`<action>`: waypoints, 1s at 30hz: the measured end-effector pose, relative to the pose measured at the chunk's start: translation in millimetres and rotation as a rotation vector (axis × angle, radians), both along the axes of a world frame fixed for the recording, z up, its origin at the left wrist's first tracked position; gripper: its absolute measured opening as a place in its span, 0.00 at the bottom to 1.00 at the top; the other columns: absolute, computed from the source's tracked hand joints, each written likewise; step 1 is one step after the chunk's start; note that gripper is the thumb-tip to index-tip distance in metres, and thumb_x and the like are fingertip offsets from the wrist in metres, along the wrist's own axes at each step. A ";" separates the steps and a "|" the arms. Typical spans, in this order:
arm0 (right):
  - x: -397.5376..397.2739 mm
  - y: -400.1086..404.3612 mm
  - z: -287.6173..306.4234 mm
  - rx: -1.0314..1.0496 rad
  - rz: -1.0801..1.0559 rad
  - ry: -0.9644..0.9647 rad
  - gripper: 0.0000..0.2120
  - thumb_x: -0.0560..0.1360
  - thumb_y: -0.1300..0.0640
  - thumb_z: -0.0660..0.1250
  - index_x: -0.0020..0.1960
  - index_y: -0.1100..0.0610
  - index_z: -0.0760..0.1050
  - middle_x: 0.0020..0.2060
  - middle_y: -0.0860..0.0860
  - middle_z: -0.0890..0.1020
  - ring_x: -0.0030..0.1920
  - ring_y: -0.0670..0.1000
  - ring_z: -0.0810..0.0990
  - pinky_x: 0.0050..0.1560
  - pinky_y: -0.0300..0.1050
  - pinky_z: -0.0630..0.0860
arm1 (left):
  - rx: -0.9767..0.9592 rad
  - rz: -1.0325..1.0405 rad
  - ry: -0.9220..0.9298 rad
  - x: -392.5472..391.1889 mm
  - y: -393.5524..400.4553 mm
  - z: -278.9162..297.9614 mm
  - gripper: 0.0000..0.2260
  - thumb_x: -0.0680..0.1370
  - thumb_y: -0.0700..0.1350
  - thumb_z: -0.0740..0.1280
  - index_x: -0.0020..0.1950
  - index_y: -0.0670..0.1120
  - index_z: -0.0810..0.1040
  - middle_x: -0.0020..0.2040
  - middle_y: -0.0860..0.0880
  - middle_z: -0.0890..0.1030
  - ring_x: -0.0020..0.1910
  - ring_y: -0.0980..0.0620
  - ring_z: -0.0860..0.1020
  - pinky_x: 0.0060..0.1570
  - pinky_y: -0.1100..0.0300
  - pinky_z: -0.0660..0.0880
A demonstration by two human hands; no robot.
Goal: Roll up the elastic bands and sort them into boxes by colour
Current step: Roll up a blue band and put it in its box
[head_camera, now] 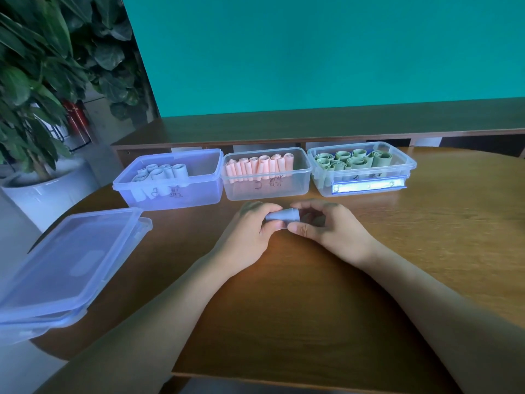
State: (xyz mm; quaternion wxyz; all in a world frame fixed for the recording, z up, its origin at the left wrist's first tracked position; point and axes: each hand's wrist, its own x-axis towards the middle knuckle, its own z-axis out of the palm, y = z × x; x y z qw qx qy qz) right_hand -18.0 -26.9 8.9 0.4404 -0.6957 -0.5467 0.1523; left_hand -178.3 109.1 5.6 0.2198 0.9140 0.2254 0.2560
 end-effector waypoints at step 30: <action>-83.9 236.1 126.2 0.086 0.152 -0.098 0.09 0.73 0.59 0.77 0.52 0.59 0.86 0.47 0.51 0.87 0.47 0.47 0.83 0.54 0.37 0.76 | -0.021 0.362 -0.152 -125.7 175.2 105.0 0.12 0.80 0.49 0.69 0.62 0.49 0.79 0.55 0.53 0.84 0.56 0.55 0.79 0.54 0.65 0.69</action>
